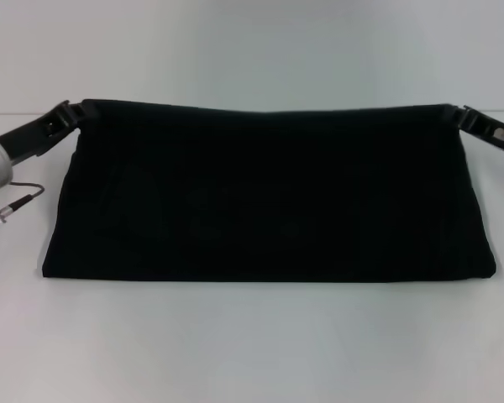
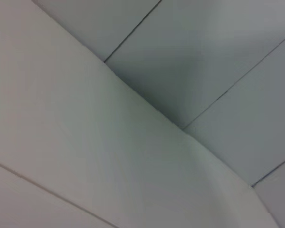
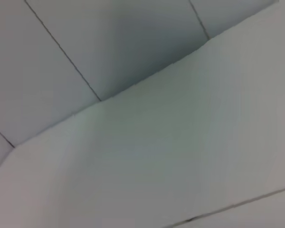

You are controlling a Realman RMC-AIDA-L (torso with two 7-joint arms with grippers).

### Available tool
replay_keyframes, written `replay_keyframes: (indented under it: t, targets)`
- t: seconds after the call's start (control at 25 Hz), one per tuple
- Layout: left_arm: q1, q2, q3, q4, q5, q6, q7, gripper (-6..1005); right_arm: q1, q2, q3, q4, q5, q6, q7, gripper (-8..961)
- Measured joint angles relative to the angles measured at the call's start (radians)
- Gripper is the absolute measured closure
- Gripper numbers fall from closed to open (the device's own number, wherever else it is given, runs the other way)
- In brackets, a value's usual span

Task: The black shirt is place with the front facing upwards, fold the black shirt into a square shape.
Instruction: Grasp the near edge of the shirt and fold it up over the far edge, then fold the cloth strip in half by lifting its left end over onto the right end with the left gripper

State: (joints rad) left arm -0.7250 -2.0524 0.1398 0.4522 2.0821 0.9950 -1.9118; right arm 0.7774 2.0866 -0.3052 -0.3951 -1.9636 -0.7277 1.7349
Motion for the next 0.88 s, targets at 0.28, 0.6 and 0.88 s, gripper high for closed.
replay_keyframes:
  t: [0.28,0.6,0.88]
  targets:
    - [-0.011,-0.032,0.006,-0.036,-0.088,-0.147,0.096,847,0.036,0.003,-0.001,0.043,0.039,0.080,-0.102,808]
    - [0.040,-0.006,0.005,-0.033,-0.126,-0.016,0.104,568,0.009,-0.008,-0.012,0.036,0.068,-0.033,-0.176,349]
    - [0.123,0.055,0.042,-0.024,-0.124,0.328,0.131,419,-0.065,-0.023,-0.046,0.035,0.060,-0.351,-0.423,214]
